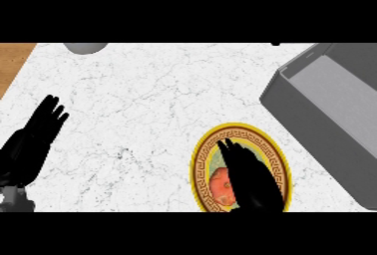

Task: Pick the squash from the plate and place it in the cardboard box

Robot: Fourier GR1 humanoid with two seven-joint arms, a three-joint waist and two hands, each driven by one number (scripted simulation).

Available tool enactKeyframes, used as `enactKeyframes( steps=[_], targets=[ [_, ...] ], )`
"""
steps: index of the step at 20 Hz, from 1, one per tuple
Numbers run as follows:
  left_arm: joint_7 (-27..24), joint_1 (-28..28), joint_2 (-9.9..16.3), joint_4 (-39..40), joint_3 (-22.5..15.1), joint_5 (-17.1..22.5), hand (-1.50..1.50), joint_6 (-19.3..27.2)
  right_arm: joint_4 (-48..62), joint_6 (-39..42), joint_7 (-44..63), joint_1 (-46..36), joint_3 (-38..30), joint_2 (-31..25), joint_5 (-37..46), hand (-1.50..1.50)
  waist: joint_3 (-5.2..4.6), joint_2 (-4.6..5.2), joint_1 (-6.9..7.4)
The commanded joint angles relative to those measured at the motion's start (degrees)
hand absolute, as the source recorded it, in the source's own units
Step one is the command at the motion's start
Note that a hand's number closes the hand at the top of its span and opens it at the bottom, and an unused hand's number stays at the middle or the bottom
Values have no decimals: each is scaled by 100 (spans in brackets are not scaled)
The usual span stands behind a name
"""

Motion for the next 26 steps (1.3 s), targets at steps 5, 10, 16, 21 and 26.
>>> enactKeyframes(
  steps=[5, 10, 16, 21, 26],
  targets=[
    [-18, 71, -225, -59, -51, -150, 0, -102, 577, 221, 154, -129, -63, 418, 250, -150, 0, 0, 13],
    [213, -210, -157, -17, 161, -157, 0, -68, 693, 74, 44, 172, 87, 467, 499, -150, 0, 0, 2],
    [50, 35, -354, -127, 80, -394, 0, -98, 890, -20, -662, 347, -309, 55, 532, -150, 0, -1, 1],
    [-16, -162, -324, 165, 255, -260, 0, -388, 923, 89, -505, 235, -272, 396, 641, -150, 0, -1, -1],
    [-171, -255, -401, 409, 261, -408, 0, -312, 1240, -527, -1209, 152, -156, 279, 906, 150, 0, 3, -3]
  ],
)
